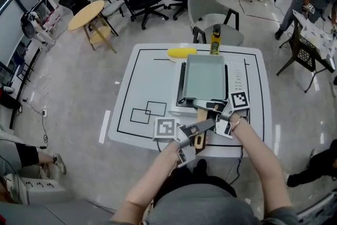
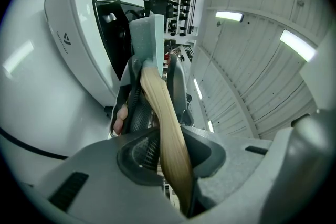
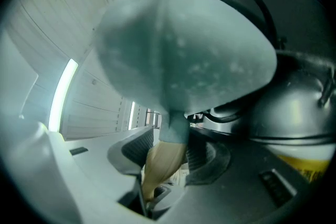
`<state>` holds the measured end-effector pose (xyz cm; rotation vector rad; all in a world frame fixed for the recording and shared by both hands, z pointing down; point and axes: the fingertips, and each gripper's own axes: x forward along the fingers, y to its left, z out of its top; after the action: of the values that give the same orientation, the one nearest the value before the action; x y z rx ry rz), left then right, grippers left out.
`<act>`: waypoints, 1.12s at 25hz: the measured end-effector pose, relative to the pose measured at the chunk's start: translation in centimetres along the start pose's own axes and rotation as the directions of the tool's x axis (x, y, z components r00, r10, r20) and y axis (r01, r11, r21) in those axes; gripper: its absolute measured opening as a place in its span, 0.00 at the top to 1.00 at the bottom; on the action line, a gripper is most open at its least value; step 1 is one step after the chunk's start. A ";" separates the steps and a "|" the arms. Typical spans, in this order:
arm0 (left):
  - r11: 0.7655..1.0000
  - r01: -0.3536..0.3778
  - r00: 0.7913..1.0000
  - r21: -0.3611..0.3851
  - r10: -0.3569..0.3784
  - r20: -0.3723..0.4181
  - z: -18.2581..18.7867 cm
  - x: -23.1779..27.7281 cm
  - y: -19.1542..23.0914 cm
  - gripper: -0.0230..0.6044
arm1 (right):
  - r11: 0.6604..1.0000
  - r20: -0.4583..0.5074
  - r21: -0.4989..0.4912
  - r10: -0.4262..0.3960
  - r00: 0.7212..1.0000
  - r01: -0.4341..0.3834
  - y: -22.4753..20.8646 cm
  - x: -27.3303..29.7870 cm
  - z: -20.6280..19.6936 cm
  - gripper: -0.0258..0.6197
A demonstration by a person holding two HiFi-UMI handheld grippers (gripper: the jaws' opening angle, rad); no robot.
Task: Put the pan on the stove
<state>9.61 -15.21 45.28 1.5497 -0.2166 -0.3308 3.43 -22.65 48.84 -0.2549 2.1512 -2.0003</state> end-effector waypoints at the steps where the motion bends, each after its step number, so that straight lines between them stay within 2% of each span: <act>1: 1.000 -0.002 1.000 0.002 0.002 0.000 0.0 -0.1 0.0 0.85 | 1.000 0.004 0.013 0.010 1.000 -0.010 0.0 0.0 0.0 0.69; 4: 1.000 -0.007 1.000 0.005 0.007 0.006 0.0 -0.3 0.3 0.79 | 0.999 0.012 0.030 0.027 1.000 -0.027 -0.1 -0.1 0.0 0.68; 17: 0.999 -0.010 0.997 0.054 0.005 0.083 0.7 -3.9 -0.5 0.73 | 1.000 0.009 0.022 0.022 1.000 -0.022 -0.3 -0.1 0.1 0.68; 21: 0.988 -0.089 0.988 0.125 0.072 0.134 2.2 -6.3 0.3 0.72 | 1.000 0.008 0.019 0.022 1.000 -0.022 -0.5 -0.1 0.2 0.68; 23: 0.966 -0.165 0.975 0.197 0.130 0.179 3.6 -7.8 1.0 0.72 | 1.000 0.008 0.020 0.022 1.000 -0.022 -0.6 -0.1 0.2 0.68; 24: 0.948 -0.207 0.966 0.242 0.159 0.206 4.3 -8.5 1.2 0.72 | 1.000 0.008 0.019 0.022 1.000 -0.022 -0.6 -0.1 0.2 0.68; 28: 0.838 -0.372 0.913 0.399 0.252 0.322 7.3 -10.1 1.2 0.73 | 1.000 0.010 0.018 0.023 1.000 -0.023 -0.5 -0.1 0.2 0.68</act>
<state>-2.27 -18.62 47.29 1.8932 -0.7956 -0.2255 3.60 -22.88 49.34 -0.2361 2.1193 -2.0013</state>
